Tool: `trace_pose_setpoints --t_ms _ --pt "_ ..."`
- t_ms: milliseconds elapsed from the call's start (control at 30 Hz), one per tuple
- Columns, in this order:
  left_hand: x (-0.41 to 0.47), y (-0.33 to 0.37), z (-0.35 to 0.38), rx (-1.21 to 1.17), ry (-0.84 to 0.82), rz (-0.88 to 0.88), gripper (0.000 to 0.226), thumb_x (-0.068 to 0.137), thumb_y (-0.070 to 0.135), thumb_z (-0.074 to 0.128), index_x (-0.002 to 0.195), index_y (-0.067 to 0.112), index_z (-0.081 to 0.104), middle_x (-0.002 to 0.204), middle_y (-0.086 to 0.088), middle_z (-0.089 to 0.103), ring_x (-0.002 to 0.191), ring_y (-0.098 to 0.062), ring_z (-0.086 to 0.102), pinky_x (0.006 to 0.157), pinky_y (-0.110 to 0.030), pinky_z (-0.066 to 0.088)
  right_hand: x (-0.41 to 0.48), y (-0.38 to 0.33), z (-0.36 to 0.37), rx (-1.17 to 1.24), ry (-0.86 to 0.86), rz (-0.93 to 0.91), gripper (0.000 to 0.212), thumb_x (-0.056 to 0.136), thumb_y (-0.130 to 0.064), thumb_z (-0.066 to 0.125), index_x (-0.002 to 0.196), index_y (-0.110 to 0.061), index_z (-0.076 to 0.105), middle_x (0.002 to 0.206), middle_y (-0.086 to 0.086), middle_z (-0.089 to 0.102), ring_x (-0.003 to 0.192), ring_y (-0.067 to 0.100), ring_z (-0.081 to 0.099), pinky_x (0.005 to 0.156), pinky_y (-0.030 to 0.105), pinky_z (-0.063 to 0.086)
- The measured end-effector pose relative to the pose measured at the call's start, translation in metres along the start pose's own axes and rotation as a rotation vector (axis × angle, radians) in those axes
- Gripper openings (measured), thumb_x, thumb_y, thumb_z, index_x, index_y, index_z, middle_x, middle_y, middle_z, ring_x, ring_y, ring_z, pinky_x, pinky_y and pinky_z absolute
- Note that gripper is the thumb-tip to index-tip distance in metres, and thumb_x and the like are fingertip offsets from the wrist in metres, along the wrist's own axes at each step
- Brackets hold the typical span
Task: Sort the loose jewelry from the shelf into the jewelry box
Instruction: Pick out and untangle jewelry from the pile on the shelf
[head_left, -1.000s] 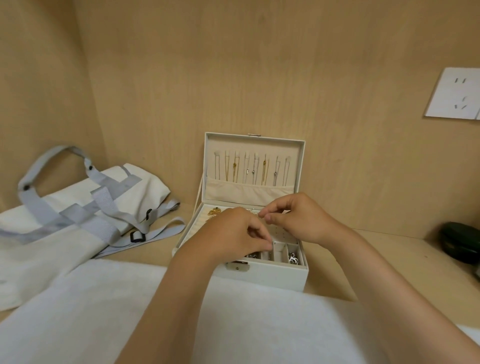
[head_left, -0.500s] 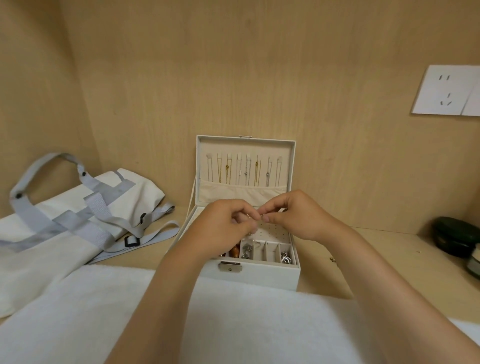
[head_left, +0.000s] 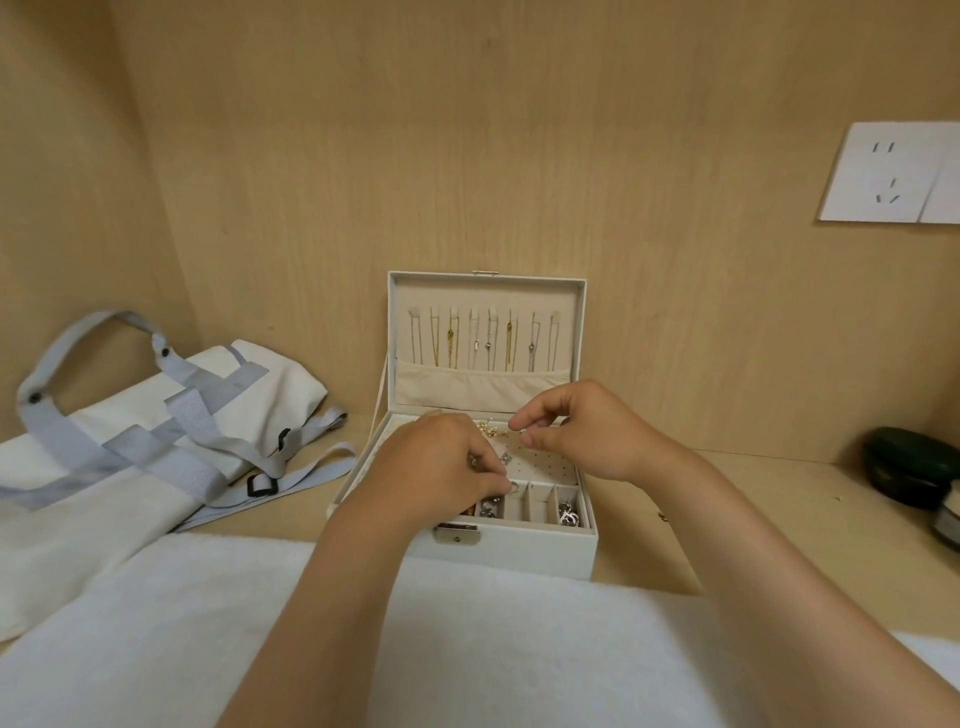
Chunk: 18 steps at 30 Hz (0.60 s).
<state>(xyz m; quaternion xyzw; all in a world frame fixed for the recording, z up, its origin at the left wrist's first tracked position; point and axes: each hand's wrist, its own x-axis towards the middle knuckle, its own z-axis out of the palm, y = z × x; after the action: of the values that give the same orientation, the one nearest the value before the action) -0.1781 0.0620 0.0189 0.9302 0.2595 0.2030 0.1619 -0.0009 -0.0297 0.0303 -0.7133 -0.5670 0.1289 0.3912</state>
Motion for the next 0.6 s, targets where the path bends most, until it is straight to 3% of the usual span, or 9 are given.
trace_pose_setpoints --t_ms 167,467,600 --pt "0.0008 -0.0007 0.0011 -0.027 -0.034 0.013 0.006 0.080 0.041 0.078 0.077 0.036 0.078 0.092 0.020 0.067 0.097 -0.003 0.055 0.089 -0.034 0.051 -0.0003 0.0004 0.0008 -0.006 0.000 -0.011 0.019 0.085 -0.011 0.076 0.086 -0.030 0.076 0.080 -0.011 0.069 0.076 -0.002 0.062 0.077 0.011 0.048" --pt "0.0015 -0.0011 0.0049 0.012 -0.067 0.030 0.011 0.085 0.039 0.074 0.075 0.037 0.072 0.098 0.019 0.058 0.110 -0.007 0.042 0.101 -0.033 0.037 0.0012 0.0007 0.0031 0.014 -0.018 -0.036 0.017 0.086 -0.013 0.075 0.088 -0.029 0.079 0.083 -0.010 0.074 0.080 0.000 0.063 0.079 0.014 0.049" --pt "0.0021 -0.0023 -0.0020 -0.207 0.014 0.001 0.011 0.090 0.035 0.068 0.079 0.034 0.071 0.089 0.016 0.063 0.094 -0.002 0.052 0.079 -0.022 0.041 0.0009 -0.0005 0.0014 0.033 -0.038 -0.035 0.014 0.087 -0.011 0.074 0.092 -0.022 0.080 0.087 -0.006 0.076 0.087 0.009 0.069 0.084 0.020 0.051"
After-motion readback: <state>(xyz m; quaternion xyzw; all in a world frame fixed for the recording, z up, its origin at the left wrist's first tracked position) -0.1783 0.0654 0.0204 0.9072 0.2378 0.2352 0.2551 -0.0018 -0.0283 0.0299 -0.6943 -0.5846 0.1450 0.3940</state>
